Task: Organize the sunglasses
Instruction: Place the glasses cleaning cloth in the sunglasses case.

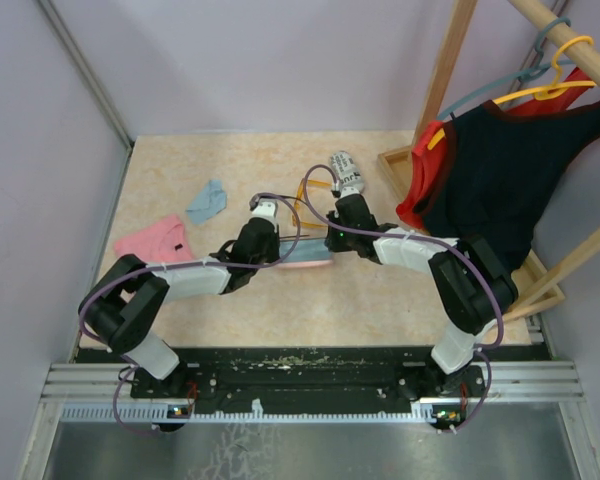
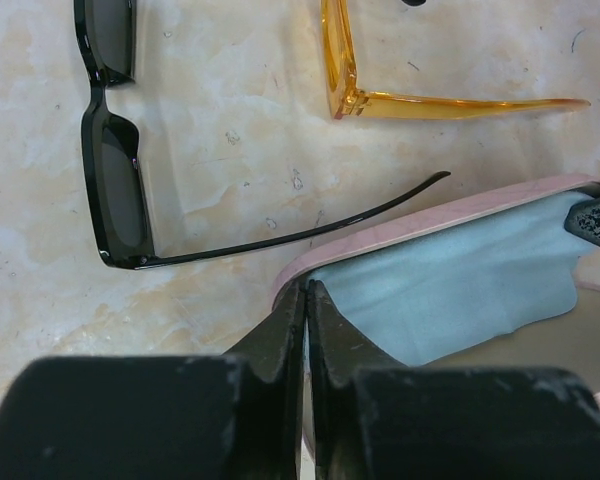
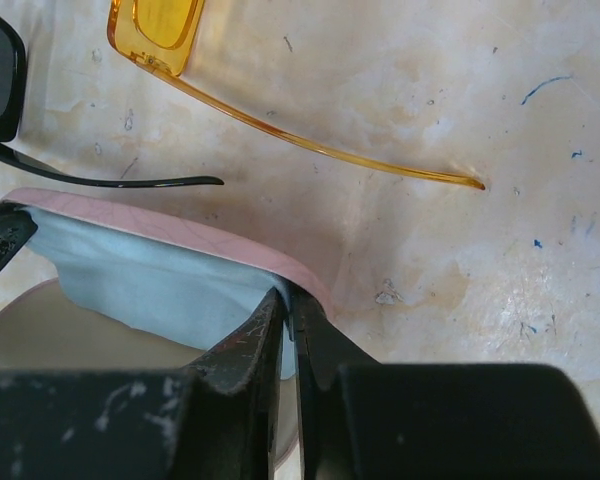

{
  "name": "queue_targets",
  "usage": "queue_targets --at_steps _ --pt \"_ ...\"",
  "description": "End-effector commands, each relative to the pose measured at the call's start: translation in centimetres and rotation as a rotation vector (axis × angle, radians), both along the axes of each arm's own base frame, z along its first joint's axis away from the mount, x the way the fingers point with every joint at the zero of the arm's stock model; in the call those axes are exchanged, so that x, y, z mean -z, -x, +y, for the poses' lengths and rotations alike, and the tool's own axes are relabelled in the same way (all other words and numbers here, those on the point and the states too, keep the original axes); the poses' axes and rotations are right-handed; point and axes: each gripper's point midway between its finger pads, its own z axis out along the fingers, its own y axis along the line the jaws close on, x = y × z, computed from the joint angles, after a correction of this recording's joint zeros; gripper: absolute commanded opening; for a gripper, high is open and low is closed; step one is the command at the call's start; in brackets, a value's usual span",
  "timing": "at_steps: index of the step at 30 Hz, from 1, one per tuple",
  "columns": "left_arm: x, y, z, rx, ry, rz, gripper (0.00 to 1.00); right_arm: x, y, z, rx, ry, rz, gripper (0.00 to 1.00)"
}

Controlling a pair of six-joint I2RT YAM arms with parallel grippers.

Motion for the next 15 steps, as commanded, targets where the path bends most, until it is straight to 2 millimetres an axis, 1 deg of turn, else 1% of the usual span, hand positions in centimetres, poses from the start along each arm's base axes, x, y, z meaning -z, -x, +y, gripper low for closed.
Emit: queue_targets --at_steps 1,8,10,12,15 --pt "-0.3 -0.8 0.3 -0.030 0.006 -0.018 0.09 -2.7 -2.1 0.4 0.017 -0.037 -0.079 0.11" --pt "-0.8 -0.8 0.2 -0.032 0.015 -0.025 0.25 -3.1 -1.9 0.2 0.018 -0.037 -0.084 0.22" --pt "-1.0 -0.8 0.2 -0.032 0.020 -0.028 0.27 -3.0 -1.8 0.2 0.017 -0.035 -0.080 0.24" --pt "-1.3 -0.8 0.2 -0.031 0.025 -0.031 0.29 -4.3 -1.7 0.1 0.016 -0.050 -0.104 0.26" --pt "-1.6 -0.8 0.1 -0.028 0.032 -0.035 0.31 -4.8 -1.4 0.0 0.013 -0.056 -0.112 0.28"
